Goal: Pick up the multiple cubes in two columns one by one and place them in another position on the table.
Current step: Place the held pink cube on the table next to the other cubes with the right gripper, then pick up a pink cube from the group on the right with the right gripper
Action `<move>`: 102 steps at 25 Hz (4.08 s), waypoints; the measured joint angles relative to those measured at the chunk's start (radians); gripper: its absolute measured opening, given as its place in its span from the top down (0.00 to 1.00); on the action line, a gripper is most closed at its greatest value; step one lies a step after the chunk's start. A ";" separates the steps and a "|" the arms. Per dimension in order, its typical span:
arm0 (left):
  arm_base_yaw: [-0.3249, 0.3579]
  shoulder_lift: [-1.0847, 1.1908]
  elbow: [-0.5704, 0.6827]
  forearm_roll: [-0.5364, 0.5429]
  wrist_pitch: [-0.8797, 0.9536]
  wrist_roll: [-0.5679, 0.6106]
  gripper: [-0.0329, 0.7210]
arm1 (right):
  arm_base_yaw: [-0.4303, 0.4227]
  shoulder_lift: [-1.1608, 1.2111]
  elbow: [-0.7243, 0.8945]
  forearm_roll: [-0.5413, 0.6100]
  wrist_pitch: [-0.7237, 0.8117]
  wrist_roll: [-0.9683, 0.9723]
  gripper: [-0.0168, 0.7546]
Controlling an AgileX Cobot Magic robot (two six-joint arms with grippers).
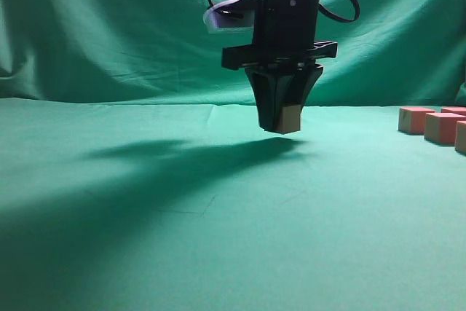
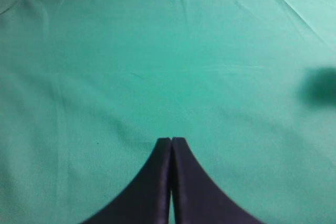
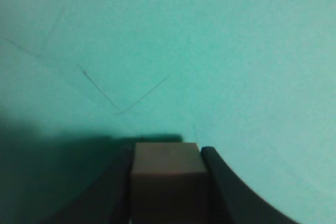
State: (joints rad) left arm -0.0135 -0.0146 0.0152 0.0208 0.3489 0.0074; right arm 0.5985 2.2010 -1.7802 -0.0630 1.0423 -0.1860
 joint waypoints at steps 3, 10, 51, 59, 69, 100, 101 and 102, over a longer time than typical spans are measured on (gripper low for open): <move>0.000 0.000 0.000 0.000 0.000 0.000 0.96 | 0.000 0.006 0.000 -0.007 0.002 0.002 0.63; 0.000 0.000 0.000 0.000 0.000 0.000 0.96 | 0.000 0.024 -0.004 -0.015 0.015 0.002 0.63; 0.000 0.000 0.000 0.000 0.000 0.000 0.96 | -0.046 -0.606 -0.007 -0.153 0.210 0.247 0.29; 0.000 0.000 0.000 0.000 0.000 0.000 0.96 | -0.265 -0.833 0.443 -0.159 0.211 0.316 0.29; 0.000 0.000 0.000 0.000 0.000 0.000 0.96 | -0.419 -0.970 0.918 -0.116 0.012 0.321 0.29; 0.000 0.000 0.000 0.000 0.000 0.000 0.96 | -0.533 -0.664 1.066 -0.076 -0.256 0.254 0.49; 0.000 0.000 0.000 0.000 0.000 0.000 0.96 | -0.543 -0.664 1.066 -0.073 -0.258 0.254 0.49; 0.000 0.000 0.000 0.000 0.000 0.000 0.96 | -0.553 -0.664 1.066 -0.070 -0.258 0.254 0.49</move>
State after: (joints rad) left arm -0.0135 -0.0146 0.0152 0.0208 0.3489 0.0074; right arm 0.0454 1.5371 -0.7143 -0.1326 0.7846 0.0679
